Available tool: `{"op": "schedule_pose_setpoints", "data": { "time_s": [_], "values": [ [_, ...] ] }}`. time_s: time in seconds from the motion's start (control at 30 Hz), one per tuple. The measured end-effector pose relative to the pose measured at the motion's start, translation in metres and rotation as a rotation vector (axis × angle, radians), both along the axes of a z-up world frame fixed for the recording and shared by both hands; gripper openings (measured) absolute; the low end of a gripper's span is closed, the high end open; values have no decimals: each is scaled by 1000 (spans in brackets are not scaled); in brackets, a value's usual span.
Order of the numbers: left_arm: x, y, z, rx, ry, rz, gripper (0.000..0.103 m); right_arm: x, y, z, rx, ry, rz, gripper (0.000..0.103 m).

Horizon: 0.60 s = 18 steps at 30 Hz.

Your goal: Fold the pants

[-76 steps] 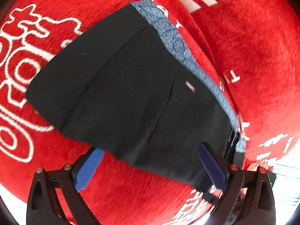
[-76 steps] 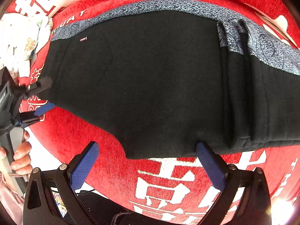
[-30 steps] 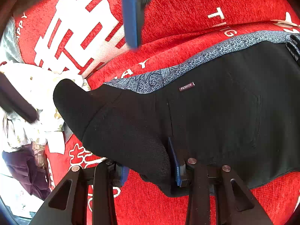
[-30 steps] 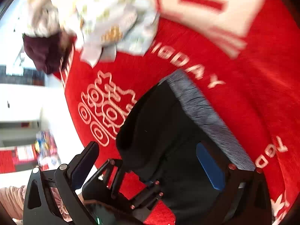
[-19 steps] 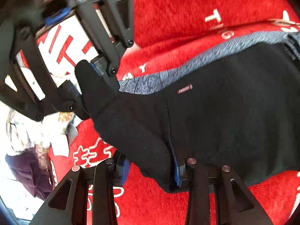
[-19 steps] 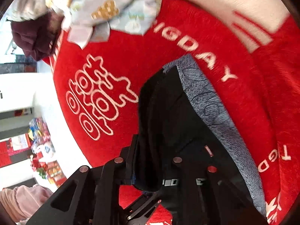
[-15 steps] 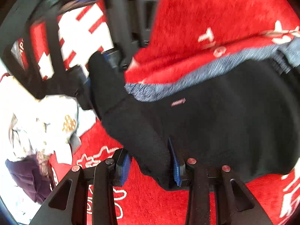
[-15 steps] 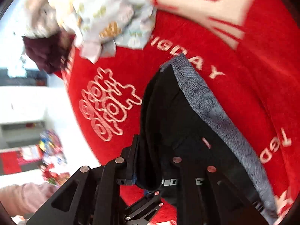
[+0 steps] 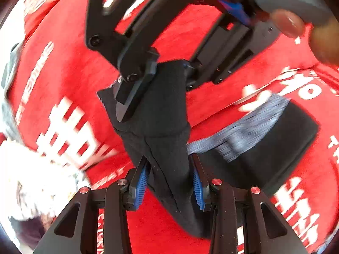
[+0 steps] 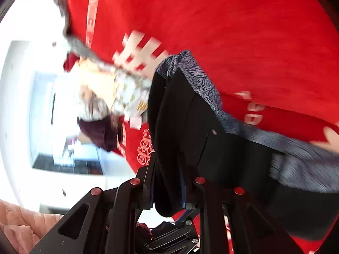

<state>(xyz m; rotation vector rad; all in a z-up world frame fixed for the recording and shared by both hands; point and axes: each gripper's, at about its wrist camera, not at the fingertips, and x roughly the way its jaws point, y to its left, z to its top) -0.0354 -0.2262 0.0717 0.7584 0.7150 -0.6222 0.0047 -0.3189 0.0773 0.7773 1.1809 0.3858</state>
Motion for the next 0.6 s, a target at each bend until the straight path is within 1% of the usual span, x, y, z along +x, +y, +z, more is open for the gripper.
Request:
{"op": "schedule_pose_setpoints", "data": {
  "time_s": [0.07,0.13,0.23,0.3,0.33,0.4,0.53,0.6],
  "values": [
    [-21,-31,-1,1,4,-52,38,-31,-34,2,9,-11,-71,20],
    [-40,-53,-7,4,8,-93,38,-56,-65,-1,22,-14,-130,20],
    [-73,-90,-25,35,17,-169,38,-98,-112,-16,36,0,-223,20],
    [-88,-107,-37,54,26,-200,38,-120,-142,-26,46,17,-279,20],
    [-99,-119,-48,73,36,-225,38,-132,-156,-33,55,29,-309,20],
    [-111,-130,-62,95,51,-251,38,-153,-176,-53,66,58,-363,20],
    [-134,-148,-92,152,84,-286,38,-179,-196,-95,82,117,-423,20],
    [-138,-151,-99,169,69,-291,38,-189,-201,-114,89,141,-444,20]
  ]
}}
